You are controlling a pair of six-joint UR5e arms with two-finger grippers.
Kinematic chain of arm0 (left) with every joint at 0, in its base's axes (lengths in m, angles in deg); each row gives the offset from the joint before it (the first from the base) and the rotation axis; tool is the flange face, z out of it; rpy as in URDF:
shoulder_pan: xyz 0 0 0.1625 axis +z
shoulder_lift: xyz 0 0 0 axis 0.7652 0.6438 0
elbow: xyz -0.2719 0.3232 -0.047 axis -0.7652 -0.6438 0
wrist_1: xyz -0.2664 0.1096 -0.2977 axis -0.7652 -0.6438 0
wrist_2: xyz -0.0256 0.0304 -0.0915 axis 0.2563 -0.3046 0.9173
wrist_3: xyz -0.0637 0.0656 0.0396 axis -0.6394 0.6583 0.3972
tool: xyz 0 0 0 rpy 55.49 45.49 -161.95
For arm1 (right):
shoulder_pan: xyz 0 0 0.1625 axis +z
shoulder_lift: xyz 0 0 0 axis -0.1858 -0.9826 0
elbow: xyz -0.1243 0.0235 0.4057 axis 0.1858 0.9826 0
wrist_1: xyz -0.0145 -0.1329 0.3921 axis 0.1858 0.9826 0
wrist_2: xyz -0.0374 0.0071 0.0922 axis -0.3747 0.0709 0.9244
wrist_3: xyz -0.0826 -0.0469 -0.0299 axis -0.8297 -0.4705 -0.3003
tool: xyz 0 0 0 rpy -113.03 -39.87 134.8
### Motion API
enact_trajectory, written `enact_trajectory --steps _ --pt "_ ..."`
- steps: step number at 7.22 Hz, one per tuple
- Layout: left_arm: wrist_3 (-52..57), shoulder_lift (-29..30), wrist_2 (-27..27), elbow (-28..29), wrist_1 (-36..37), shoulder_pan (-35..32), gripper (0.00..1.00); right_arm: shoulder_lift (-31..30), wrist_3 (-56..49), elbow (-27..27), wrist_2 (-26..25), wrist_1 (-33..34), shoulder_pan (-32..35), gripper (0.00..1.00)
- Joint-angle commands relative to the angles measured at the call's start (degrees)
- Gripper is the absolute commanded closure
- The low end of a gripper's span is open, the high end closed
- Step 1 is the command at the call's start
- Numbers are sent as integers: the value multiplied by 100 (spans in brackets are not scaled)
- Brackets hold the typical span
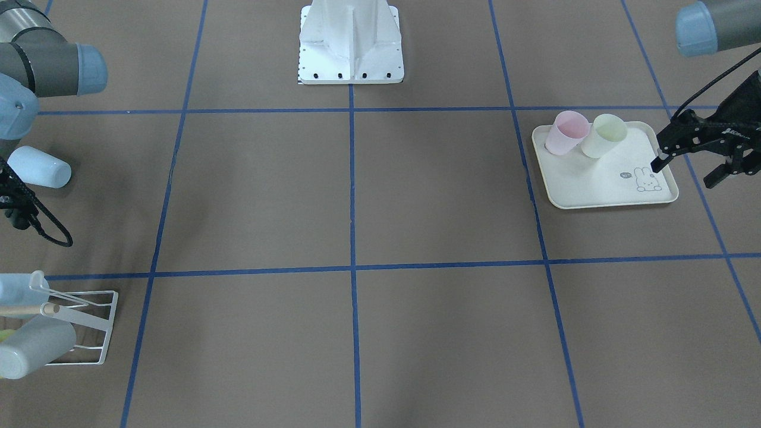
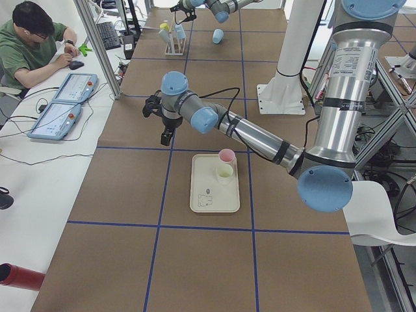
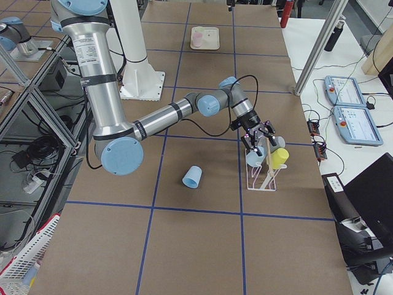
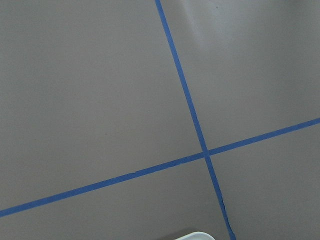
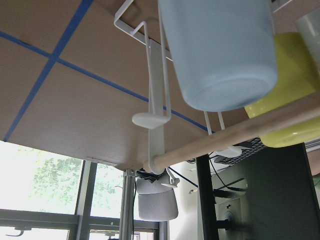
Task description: Transfer IKEA cup to right arm and place on rack
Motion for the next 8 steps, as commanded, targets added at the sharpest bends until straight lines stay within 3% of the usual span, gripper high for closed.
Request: enact_trajectory --steps 1,3,5,6,7,8 --pt "0 0 -9 2 0 9 0 -34 237 -201 437 0 94 13" --pt "0 0 -9 2 0 9 0 -34 991 -376 1427 0 331 13" --pt "0 0 -9 -7 -9 9 0 -25 2377 -465 3451 -147 970 14" --pt "0 0 -9 -7 -9 9 0 -25 3611 -465 4376 -436 1217 14" --pt "0 0 -9 -7 -9 9 0 19 5215 -465 4934 -970 1307 14" --pt "17 -8 -35 1 -18 0 0 19 7067 -465 5070 -1793 1316 13"
